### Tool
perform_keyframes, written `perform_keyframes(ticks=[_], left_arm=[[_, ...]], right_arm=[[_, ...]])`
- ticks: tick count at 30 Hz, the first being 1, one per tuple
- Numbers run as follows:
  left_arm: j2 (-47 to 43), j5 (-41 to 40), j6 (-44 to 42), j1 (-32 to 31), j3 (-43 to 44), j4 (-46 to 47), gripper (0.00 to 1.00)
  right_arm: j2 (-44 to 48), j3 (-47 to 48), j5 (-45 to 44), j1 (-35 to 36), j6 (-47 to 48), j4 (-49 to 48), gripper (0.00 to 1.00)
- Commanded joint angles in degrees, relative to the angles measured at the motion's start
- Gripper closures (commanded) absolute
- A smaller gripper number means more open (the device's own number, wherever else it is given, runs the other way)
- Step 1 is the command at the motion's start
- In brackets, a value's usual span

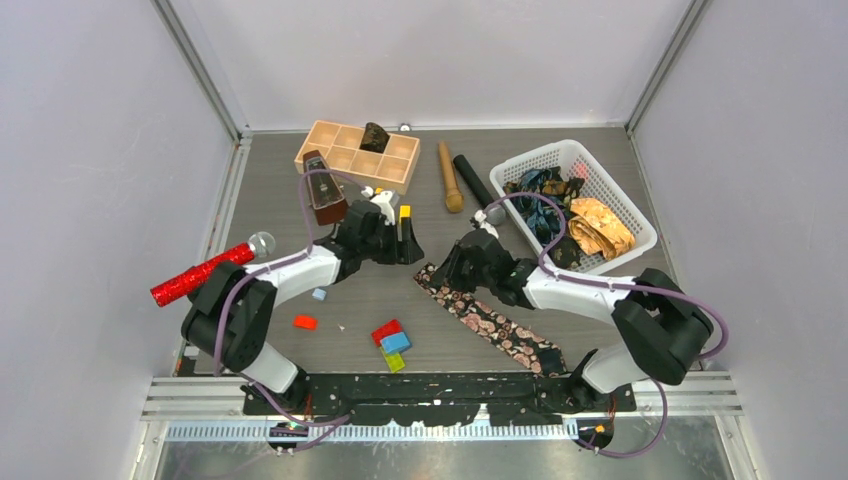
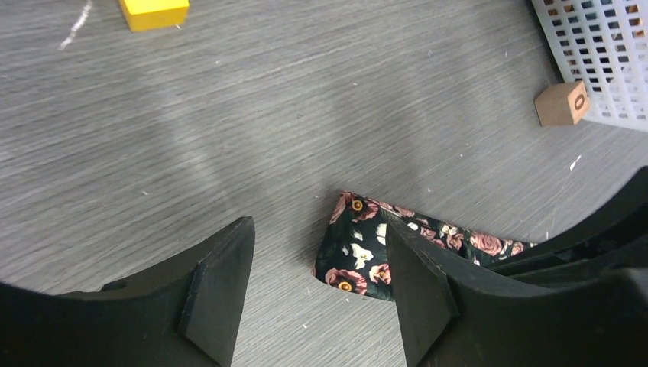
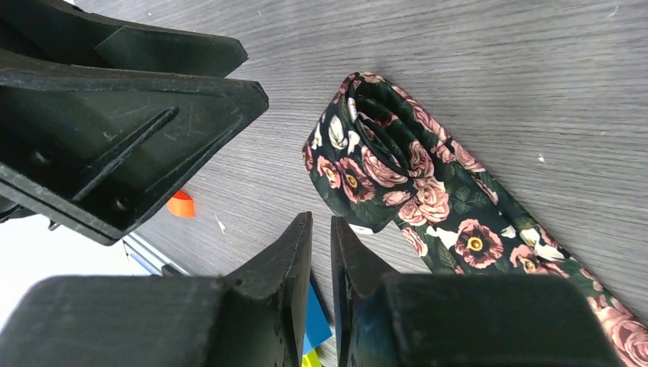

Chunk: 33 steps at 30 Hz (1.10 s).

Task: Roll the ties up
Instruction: Roll the tie at the center of the board.

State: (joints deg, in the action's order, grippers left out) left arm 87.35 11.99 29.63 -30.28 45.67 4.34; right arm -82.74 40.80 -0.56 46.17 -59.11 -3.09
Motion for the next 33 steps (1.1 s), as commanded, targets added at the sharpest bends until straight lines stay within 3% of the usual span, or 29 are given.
perform_keyframes(ticks=[1, 16, 33], left_arm=[[1.88, 5.17, 1.86, 0.49, -0.71, 6.06, 0.35], [6.17, 7.84, 2.41, 0.49, -0.76, 8.82, 0.39], [7.42, 10.24, 1.79, 0.49, -1.02, 9.37, 0.39]], right_arm=[[-1.88, 2.38, 1.62, 0.23, -1.53, -2.40, 0.79], [-1.76, 1.49, -4.82, 0.15, -1.21, 0.46, 0.81], [-4.05, 1.18, -6.19, -0.03, -0.86, 2.40, 0.81]])
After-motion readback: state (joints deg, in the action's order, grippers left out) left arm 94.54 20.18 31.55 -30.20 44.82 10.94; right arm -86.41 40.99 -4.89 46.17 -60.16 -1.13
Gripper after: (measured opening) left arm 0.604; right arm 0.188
